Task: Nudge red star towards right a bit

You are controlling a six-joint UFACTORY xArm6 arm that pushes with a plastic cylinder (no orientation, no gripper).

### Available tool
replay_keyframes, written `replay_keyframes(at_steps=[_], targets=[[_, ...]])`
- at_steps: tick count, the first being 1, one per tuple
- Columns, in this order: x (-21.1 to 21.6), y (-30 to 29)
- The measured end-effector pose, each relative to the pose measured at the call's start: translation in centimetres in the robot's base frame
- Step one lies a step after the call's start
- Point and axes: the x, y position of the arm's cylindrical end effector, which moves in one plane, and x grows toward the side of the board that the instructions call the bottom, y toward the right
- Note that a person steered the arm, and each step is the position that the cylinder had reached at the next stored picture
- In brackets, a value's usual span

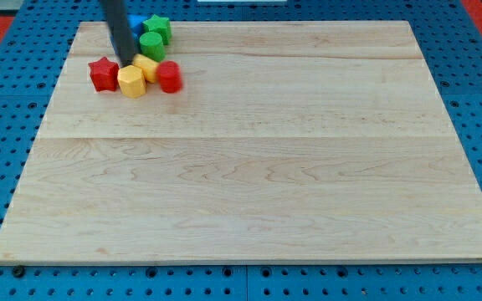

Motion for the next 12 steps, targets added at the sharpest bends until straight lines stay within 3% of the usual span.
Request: replay_keyframes(at_steps=[1,3,5,6,8,11,12], targets=[[1.5,4.6],[5.7,6.0],[5.8,6.0],[9.4,6.0],[16.2,0.0],[16.5,-2.0],[14.8,-8.0]])
